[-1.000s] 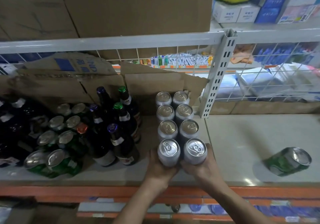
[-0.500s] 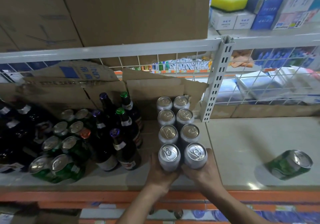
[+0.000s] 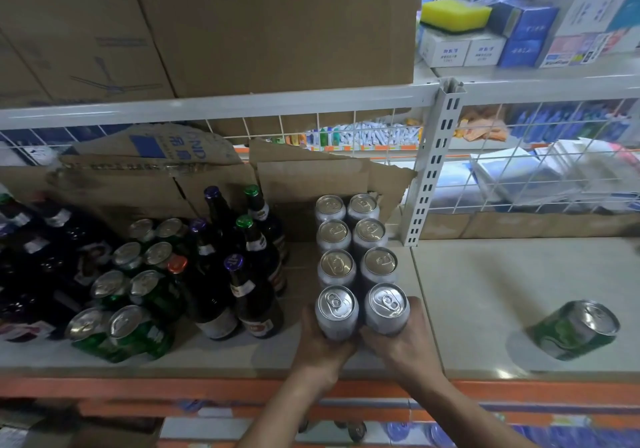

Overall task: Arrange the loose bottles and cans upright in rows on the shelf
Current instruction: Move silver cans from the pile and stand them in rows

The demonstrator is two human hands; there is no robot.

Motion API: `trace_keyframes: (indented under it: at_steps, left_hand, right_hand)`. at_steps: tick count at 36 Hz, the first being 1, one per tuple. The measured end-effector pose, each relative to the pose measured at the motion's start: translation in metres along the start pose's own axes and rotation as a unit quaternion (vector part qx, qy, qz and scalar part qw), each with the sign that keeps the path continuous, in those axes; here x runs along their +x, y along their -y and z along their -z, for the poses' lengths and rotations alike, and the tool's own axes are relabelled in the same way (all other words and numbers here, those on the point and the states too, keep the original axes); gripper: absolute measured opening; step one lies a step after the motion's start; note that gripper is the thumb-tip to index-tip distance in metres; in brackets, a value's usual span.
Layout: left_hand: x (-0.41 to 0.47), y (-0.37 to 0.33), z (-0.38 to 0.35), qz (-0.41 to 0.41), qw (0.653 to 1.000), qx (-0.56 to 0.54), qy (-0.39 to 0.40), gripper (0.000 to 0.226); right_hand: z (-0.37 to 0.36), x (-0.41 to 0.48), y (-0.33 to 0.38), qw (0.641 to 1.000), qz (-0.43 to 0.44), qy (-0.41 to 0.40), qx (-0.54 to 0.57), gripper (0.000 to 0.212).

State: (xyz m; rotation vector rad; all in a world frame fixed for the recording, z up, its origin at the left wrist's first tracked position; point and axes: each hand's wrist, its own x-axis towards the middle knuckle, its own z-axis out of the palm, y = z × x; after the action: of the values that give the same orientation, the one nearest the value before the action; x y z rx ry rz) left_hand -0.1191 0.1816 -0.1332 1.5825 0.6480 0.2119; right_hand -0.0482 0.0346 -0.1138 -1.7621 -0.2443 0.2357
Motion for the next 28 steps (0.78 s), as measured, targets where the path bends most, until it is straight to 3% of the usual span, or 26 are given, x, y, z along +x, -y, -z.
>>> trace_keyframes:
  at_steps: [5, 11, 17, 20, 23, 28]
  left_hand:
    - [-0.003, -0.005, 0.0, 0.001, 1.0, -0.007, 0.007, 0.082]
    - [-0.005, -0.013, 0.006, -0.003, 0.999, 0.01, 0.032, 0.079]
    - [-0.017, -0.055, 0.034, -0.083, 0.981, 0.136, 0.108, 0.076]
    - [-0.024, -0.087, 0.053, -0.2, 0.958, 0.197, 0.064, 0.063]
    - [-0.03, -0.125, 0.058, -0.253, 0.945, 0.2, 0.049, 0.043]
    - [-0.033, -0.185, 0.03, -0.246, 0.935, 0.231, 0.109, 0.038]
  right_hand:
    - [0.005, 0.0, -0.007, 0.999, -0.027, -0.005, -0.033, 0.062]
    - [0.009, 0.003, -0.007, 0.996, -0.07, 0.018, -0.054, 0.062]
    - [0.02, -0.021, 0.043, 0.995, 0.003, -0.046, -0.088, 0.088]
    - [0.03, -0.02, 0.066, 0.992, 0.039, -0.064, -0.101, 0.087]
    - [0.042, -0.014, 0.096, 0.989, 0.063, -0.084, -0.107, 0.076]
    - [0.086, 0.0, 0.137, 0.981, 0.06, -0.063, -0.171, 0.065]
